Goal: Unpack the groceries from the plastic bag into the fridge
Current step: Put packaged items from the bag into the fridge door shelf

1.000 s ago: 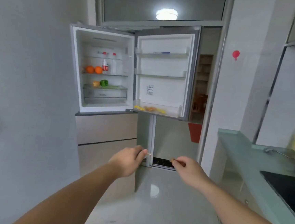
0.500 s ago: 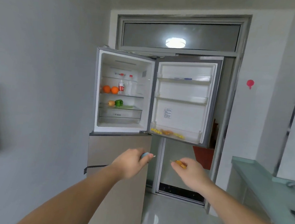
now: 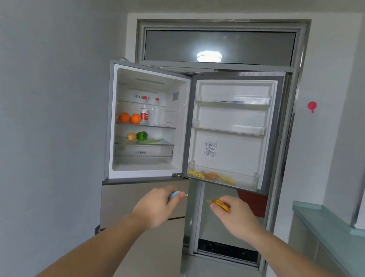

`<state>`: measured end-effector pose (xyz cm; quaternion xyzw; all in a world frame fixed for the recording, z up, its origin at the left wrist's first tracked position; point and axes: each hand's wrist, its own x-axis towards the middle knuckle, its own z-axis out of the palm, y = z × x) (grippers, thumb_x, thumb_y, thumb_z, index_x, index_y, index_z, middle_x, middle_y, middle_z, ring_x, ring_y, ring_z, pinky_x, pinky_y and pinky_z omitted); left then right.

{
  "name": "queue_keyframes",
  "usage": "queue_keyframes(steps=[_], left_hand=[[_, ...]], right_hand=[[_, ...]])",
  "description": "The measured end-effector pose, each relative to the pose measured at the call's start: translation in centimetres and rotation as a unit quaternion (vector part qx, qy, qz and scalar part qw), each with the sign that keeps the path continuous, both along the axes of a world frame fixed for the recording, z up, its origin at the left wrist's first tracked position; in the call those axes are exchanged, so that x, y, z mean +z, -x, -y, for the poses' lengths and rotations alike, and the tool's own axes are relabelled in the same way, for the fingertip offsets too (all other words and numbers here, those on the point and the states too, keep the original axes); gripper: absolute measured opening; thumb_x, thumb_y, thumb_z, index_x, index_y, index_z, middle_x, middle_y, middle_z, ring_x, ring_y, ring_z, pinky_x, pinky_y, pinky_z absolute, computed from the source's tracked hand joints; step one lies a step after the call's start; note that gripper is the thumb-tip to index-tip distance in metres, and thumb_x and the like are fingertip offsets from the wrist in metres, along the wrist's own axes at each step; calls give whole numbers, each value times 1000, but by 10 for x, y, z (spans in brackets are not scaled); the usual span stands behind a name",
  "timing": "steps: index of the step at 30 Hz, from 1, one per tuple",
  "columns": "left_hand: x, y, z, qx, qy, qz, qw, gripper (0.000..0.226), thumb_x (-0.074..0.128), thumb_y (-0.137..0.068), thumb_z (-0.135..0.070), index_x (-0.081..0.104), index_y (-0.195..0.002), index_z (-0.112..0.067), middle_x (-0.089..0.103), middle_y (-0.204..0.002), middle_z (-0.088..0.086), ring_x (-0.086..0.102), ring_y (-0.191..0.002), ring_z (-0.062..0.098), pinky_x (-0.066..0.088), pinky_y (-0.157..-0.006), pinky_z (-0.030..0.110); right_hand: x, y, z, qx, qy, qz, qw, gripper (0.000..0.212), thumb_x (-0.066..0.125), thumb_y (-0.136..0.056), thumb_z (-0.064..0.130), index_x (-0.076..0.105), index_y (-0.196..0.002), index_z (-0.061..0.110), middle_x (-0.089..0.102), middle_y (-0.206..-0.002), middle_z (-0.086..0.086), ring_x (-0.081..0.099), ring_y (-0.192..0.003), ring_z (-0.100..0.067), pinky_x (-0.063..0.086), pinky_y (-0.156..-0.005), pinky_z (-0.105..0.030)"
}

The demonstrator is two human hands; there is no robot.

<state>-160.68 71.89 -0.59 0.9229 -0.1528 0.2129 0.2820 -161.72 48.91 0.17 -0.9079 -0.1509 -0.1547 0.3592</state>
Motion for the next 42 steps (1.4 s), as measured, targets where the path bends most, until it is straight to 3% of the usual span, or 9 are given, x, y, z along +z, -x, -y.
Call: queue_keyframes(steps=[4, 7, 11, 16, 22, 28, 32, 38, 42], left_hand=[[-9, -46, -3, 14, -25, -7, 1000, 41, 36, -99, -52, 53, -86, -16, 49, -65, -5, 47, -63, 16, 39, -61, 33], [-11, -93, -3, 38, -36, -19, 998, 41, 36, -98, -53, 56, -89, -19, 53, -68, -4, 52, -68, 18, 44, -66, 35], [-3, -159, 5, 49, -51, -30, 997, 36, 37, -97, -54, 51, -81, -25, 50, -65, -6, 51, -69, 17, 39, -63, 32], [-2, -227, 26, 46, -29, -28, 998, 37, 39, -98, -51, 50, -81, -20, 48, -64, -6, 50, -68, 18, 39, -63, 32], [-3, -299, 45, 22, -19, -25, 999, 36, 38, -99, -50, 44, -73, -27, 50, -65, -6, 48, -66, 17, 36, -60, 31], [-5, -393, 58, -33, 9, -23, 999, 38, 38, -99, -50, 57, -88, -19, 59, -73, 0, 57, -71, 19, 41, -63, 32], [-3, -457, 68, -99, 19, -20, 995, 39, 37, -100, -49, 54, -83, -18, 55, -71, 1, 54, -69, 18, 42, -66, 33], [2, -539, 81, -179, 9, -22, 984, 37, 39, -97, -51, 53, -82, -21, 53, -68, -6, 51, -66, 14, 40, -63, 32], [4, -571, 104, -241, 2, -54, 969, 28, 40, -97, -41, 50, -80, -21, 51, -68, -6, 45, -61, 13, 37, -60, 31]], right_hand=[[-15, -58, -9, 19, -23, -3, 1000, 38, 52, -97, 31, 41, -63, 15, 37, -59, 2, 35, -50, -8, 33, -49, -14], [-27, -112, -10, 29, -30, -8, 999, 38, 51, -97, 34, 42, -65, 16, 38, -60, 3, 35, -52, -10, 29, -48, -17], [-35, -185, -3, 45, -37, -36, 998, 37, 50, -96, 36, 43, -65, 18, 39, -58, 5, 37, -50, -8, 28, -51, -18], [-29, -257, 18, 30, -63, -51, 996, 39, 48, -98, 35, 41, -63, 18, 33, -53, 7, 31, -42, -4, 28, -50, -20], [-23, -316, 36, 16, -39, -24, 999, 35, 47, -99, 31, 61, -81, 3, 39, -58, 3, 34, -43, -4, 32, -44, -14], [-21, -380, 50, -60, 0, -19, 998, 39, 52, -95, 34, 45, -60, 19, 41, -55, 7, 39, -49, -8, 28, -50, -23], [-13, -419, 57, -113, -27, -26, 993, 28, 54, -93, 32, 61, -73, 13, 51, -61, 6, 46, -55, -9, 33, -53, -23], [-1, -468, 61, -181, -74, -25, 980, 23, 48, -93, 24, 67, -81, 17, 54, -65, 4, 49, -63, -12, 36, -61, -28], [3, -489, 77, -217, -66, -20, 974, 24, 45, -95, 24, 64, -83, 16, 52, -65, 5, 48, -63, -14, 33, -58, -26]])
